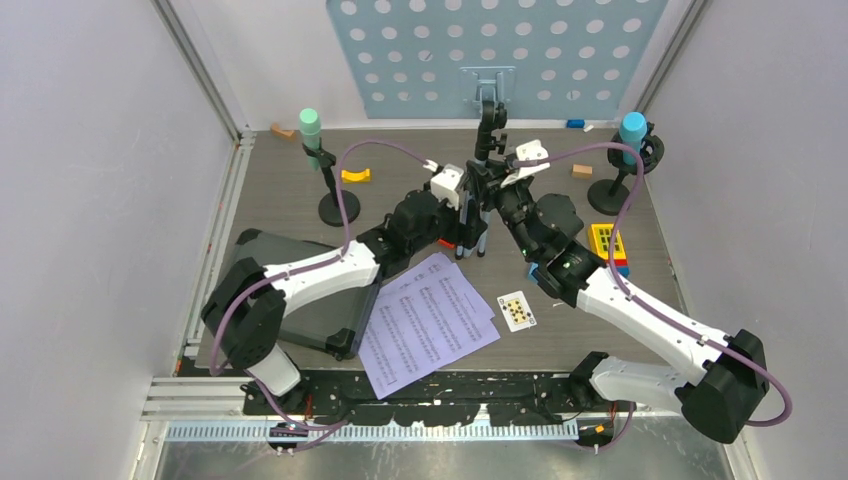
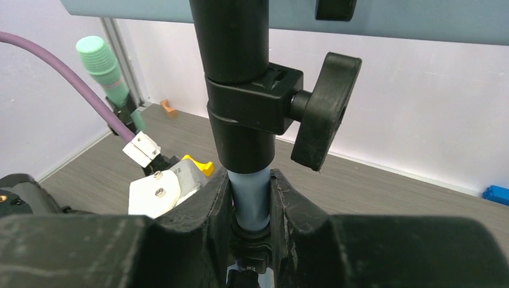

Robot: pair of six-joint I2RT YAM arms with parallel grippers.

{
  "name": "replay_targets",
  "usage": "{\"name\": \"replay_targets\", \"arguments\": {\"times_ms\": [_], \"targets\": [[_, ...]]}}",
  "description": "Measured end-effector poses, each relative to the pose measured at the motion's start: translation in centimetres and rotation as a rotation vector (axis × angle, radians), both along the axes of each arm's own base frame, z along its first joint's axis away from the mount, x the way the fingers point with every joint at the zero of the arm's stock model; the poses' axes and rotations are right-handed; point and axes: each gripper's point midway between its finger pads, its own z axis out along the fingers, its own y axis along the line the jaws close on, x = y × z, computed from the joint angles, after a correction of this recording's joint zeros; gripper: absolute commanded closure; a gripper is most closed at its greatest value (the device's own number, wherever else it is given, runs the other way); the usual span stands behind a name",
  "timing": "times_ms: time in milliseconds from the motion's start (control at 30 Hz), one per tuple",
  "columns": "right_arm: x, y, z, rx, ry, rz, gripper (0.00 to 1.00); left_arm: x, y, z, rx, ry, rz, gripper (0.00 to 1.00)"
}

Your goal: Pack up the instrument practice props

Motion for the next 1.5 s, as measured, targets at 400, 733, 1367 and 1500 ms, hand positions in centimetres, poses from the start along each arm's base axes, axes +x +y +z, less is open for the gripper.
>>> {"name": "replay_targets", "arguments": {"times_ms": [400,733,1367,1500], "targets": [[-0.3,0.5,-0.1,0.013,0.009,0.008,1.0,-0.3,1.4,-0.6,-0.004,-0.103,0.008,0.01],[0.1,0.1,-0.1,0.048,0.036,-0.029,1.0,0.9,-1.3,0.8,-0.102,-0.271,-0.062,0.07],[1.1,-0.8,0.0,0.016,0.092,-0.088,1.0,1.7,-2.7,-0.2,-0.127,-0.294,-0.096,1.0],[1.6,-0.7,0.2,-0.05,0.132,-0.105,1.0,1.3,-3.5,0.0,-0.125,-0.229,-0.126,1.0]]}}
